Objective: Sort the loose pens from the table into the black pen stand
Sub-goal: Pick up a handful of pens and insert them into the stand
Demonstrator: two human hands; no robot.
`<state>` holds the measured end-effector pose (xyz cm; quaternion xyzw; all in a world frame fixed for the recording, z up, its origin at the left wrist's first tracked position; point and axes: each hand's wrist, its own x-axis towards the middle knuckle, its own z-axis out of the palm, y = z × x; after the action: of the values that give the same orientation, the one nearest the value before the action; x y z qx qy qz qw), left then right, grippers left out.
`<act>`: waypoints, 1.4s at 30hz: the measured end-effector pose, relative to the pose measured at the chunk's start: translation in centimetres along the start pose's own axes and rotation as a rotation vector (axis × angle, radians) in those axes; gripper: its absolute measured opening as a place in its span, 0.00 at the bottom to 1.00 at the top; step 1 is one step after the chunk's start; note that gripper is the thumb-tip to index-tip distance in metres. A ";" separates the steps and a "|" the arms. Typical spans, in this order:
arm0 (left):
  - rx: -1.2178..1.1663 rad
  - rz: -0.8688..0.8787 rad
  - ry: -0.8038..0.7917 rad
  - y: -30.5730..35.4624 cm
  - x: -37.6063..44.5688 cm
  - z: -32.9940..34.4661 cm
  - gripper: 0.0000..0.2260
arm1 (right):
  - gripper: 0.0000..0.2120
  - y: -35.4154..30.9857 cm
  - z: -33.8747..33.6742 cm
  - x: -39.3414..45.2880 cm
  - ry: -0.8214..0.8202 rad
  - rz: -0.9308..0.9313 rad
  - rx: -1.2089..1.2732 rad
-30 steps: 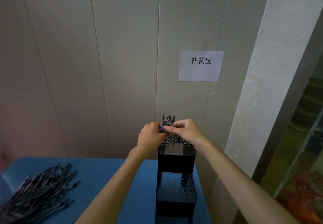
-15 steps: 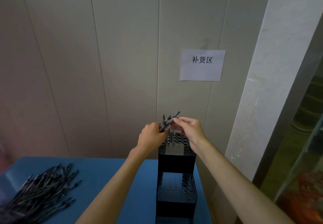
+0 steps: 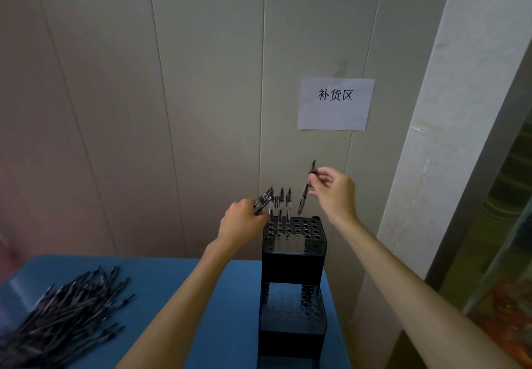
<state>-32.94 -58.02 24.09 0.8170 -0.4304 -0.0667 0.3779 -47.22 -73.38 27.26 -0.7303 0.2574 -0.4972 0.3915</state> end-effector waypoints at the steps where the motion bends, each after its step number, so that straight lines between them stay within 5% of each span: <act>1: 0.001 0.003 -0.002 0.0 0.0 0.0 0.14 | 0.08 0.0 0.2 0.0 -0.014 -0.022 -0.034; 25: 0.004 0.030 -0.040 1.0 -0.2 0.3 0.12 | 0.07 1.9 1.4 -1.8 -0.217 -0.138 -0.326; 42: 0.005 0.044 -0.047 1.3 -0.9 0.2 0.14 | 0.04 2.5 0.8 -3.1 -0.128 -0.060 -0.377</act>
<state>-34.42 -57.85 24.63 0.8064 -0.4572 -0.0768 0.3671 -47.59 -72.11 23.44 -0.8280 0.2986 -0.4044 0.2485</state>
